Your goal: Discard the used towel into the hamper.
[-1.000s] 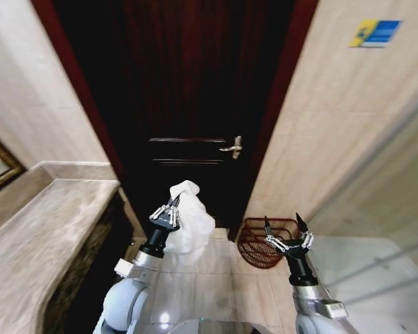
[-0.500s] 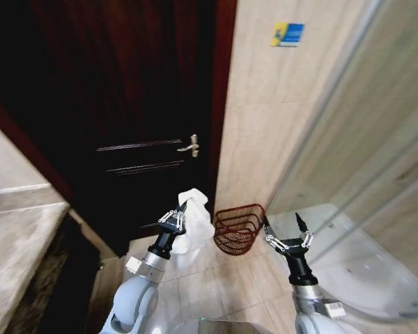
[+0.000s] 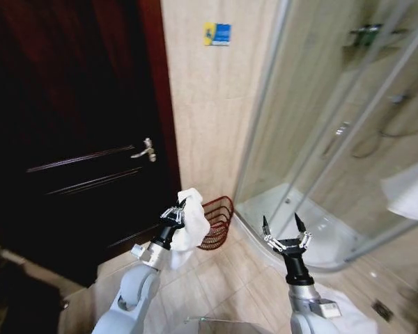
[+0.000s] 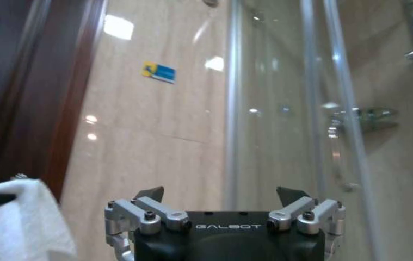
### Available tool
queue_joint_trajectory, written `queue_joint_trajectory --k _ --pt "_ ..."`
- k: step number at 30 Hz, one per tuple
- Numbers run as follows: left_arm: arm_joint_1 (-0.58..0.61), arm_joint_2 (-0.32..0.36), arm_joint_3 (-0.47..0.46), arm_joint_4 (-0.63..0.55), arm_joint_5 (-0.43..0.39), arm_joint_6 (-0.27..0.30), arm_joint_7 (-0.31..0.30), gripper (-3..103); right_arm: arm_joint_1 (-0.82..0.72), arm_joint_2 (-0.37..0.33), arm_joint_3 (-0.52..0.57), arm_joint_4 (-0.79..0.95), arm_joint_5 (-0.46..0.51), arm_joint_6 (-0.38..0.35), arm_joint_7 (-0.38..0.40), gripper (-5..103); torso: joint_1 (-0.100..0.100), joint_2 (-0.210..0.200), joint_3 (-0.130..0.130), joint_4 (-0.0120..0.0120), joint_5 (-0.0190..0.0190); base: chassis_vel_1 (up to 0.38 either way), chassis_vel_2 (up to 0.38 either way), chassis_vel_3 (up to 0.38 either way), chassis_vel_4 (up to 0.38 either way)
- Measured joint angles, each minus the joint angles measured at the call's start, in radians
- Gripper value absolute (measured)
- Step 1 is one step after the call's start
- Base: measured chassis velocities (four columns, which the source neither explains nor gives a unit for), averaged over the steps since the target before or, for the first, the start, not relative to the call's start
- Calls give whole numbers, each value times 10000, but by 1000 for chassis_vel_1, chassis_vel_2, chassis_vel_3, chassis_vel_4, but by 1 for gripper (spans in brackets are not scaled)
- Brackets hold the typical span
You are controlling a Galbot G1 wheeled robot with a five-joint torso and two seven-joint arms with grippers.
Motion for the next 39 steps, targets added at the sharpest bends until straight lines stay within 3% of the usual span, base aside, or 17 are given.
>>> queue_joint_trajectory --k 7,12,20,29,39 --pt "-1167 269 269 1273 -294 -425 -68 0 68 8 33 -64 -135 -42 -15 100 0 -1 0 -2 2 -94 -103 -88 -93" --pt "-2040 608 744 2876 -452 -710 44 0 346 314 -266 -222 -540 -76 35 100 1 -1 1 7 -1 -12 -7 -5 -10" --pt "-4535 991 1934 5394 -606 -1028 -108 0 420 537 -178 -704 -816 244 -21 100 2 -2 1 0 0 0 0 0 0" --pt "-6698 858 3418 6950 -1048 -1039 -703 0 295 532 -105 -850 -760 525 -148 100 2 -2 2 0 0 0 0 0 0" --pt "-8371 812 3735 8405 -1194 -1362 -937 0 179 526 -131 -891 -739 655 -275 100 2 -2 1 3 0 0 0 0 0"
